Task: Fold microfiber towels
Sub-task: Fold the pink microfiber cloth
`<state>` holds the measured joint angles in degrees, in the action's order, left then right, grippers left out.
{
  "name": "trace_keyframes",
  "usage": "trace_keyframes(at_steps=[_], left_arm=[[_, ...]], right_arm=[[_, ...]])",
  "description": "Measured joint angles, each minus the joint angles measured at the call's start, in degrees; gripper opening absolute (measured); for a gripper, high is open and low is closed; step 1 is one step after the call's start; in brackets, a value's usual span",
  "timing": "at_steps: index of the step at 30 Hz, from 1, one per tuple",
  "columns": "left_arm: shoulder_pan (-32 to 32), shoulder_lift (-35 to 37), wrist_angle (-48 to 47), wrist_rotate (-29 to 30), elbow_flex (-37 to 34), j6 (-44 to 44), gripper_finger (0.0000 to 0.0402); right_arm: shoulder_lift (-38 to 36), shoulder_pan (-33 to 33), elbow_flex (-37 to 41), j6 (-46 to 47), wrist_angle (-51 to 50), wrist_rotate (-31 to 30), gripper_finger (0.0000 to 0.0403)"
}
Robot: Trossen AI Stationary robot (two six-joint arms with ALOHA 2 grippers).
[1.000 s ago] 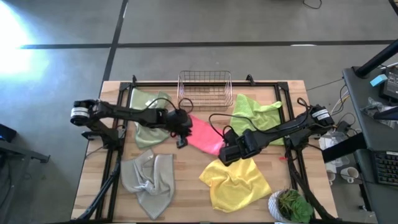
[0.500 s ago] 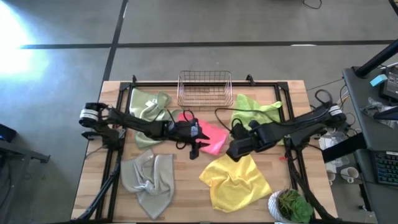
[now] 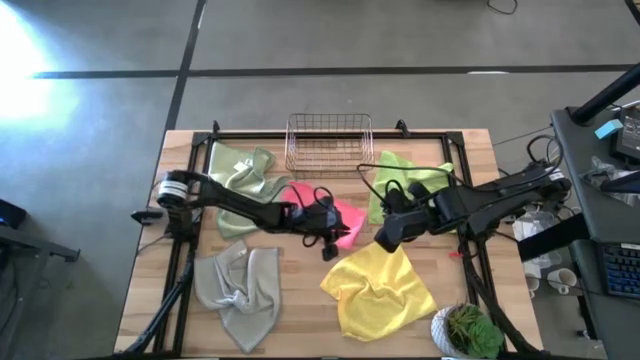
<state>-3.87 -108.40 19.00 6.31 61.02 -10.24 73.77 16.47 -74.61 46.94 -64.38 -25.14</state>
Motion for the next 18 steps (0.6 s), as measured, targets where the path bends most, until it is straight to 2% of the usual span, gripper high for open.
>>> trace_keyframes(at_steps=[4, 11, 18], left_arm=[[-0.58, -3.22, -0.58, 0.00, 2.39, -0.15, 0.0004], [-1.22, -6.40, -3.42, 0.11, 3.12, -7.32, 0.0003], [-2.70, -8.51, -6.29, 0.24, 3.07, -9.05, 0.0003]], right_arm=[[-0.13, 0.02, 0.00, -1.26, -0.04, 0.00, 0.0052], [-0.14, 0.04, 0.00, -4.00, -0.31, 0.01, 0.0052], [-0.14, 0.04, 0.00, -5.62, -0.63, 0.01, 0.0052]])
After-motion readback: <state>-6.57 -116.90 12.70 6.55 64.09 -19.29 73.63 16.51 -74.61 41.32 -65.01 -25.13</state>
